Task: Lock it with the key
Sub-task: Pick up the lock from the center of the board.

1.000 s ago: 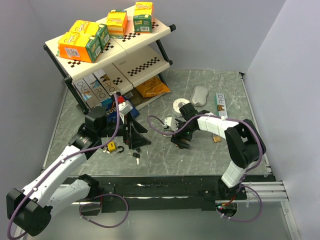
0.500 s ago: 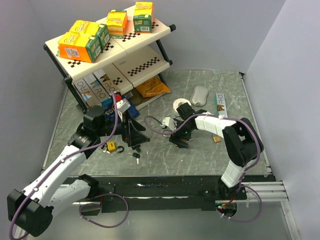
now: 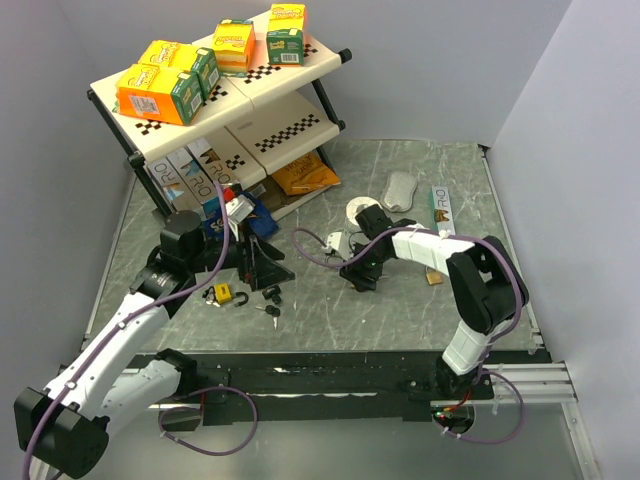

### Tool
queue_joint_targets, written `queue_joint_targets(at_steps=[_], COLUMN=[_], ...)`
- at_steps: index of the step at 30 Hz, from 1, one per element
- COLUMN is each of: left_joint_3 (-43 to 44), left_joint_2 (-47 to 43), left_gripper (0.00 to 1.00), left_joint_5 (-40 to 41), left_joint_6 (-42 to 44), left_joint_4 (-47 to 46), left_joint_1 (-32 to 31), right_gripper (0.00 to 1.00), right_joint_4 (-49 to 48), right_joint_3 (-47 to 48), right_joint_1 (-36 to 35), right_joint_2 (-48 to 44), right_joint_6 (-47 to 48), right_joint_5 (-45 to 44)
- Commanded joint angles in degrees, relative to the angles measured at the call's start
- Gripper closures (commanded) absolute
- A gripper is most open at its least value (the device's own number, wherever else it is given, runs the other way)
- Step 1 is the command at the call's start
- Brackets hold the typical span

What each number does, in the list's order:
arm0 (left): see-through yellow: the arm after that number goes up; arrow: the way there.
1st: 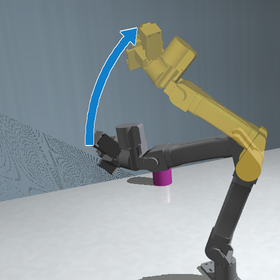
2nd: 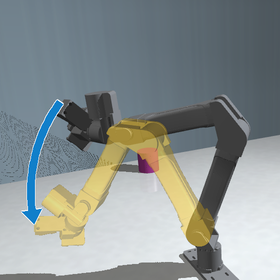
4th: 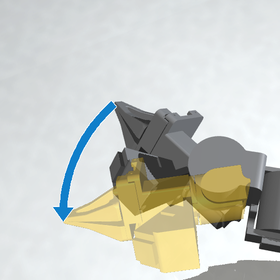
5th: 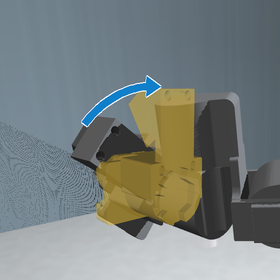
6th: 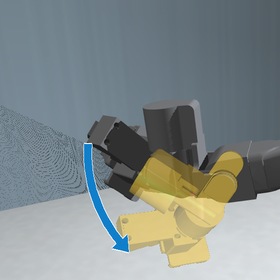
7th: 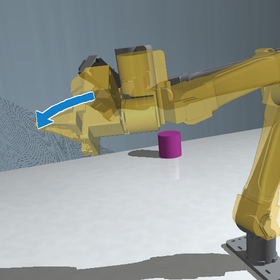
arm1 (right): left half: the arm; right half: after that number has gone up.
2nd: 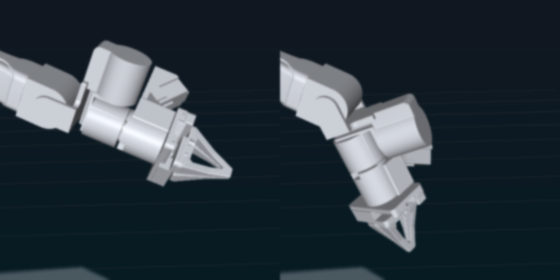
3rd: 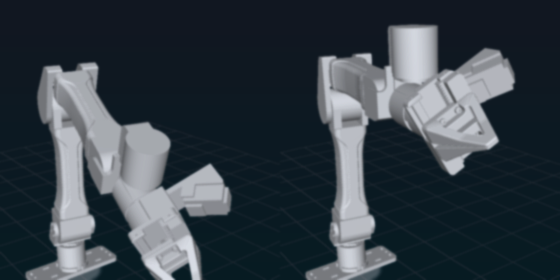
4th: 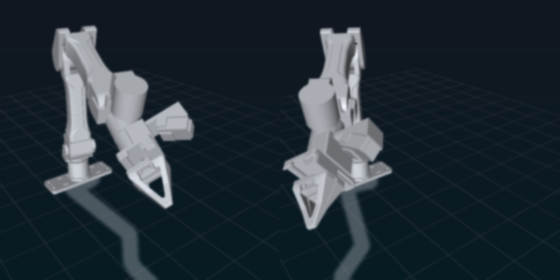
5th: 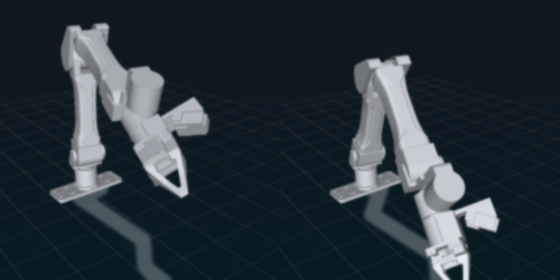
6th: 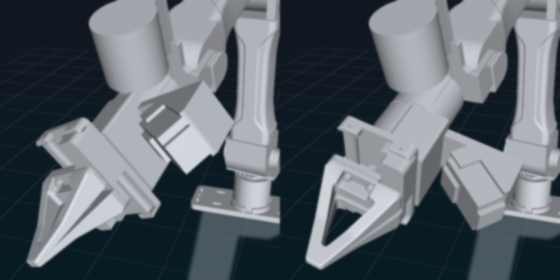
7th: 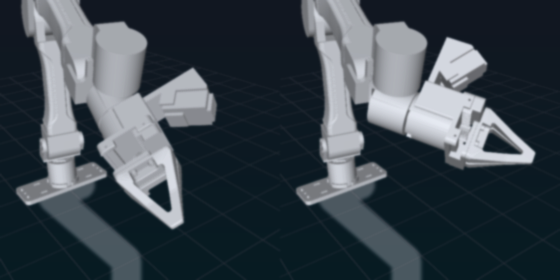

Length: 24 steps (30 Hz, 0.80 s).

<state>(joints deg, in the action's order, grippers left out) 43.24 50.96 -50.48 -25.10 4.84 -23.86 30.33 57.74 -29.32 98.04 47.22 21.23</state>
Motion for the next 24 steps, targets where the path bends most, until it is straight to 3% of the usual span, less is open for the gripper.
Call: queue_joint_targets(at_steps=[1, 9, 14, 16, 19, 24], left_joint_3=[0.44, 1.05, 1.23, 0.62, -1.14, 1.05], left_joint_2=[-1.04, 0.19, 0.63, -0.24, -0.77, 2.65], left_gripper=[0.04, 0.03, 0.01, 0.03, 0.05, 0.09], left_joint_5=[-1.99, -2.7, -5.5, -7.0, -7.0, -1.31], left_joint_6=[0.49, 4.96, 19.98, 28.56, 34.49, 44.07], left_joint_4=[-0.88, 1.13, 6.66, 7.11, 5.01, 7.81], left_joint_1=[1.62, 2.76, 2.76, 2.68, 1.54, -6.18], right_gripper=[0.66, 0.7, 0.71, 0.71, 0.72, 0.72], right_joint_4=[5.87, 18.17, 26.09, 28.72, 31.19, 32.95], right_joint_3=[1.05, 5.45, 7.74, 8.88, 10.46, 12.4], right_joint_1=[1.28, 2.43, 2.69, 2.6, 2.51, 1.81], right_joint_2=[-6.62, -16.99, -22.62, -24.29, -25.79, -26.67], right_joint_6=[0.06, 0.33, 2.43, 2.26, 1.56, 0.16], right_joint_5=[8.64, 18.75, 25.25, 28.06, 31.32, 33.96])
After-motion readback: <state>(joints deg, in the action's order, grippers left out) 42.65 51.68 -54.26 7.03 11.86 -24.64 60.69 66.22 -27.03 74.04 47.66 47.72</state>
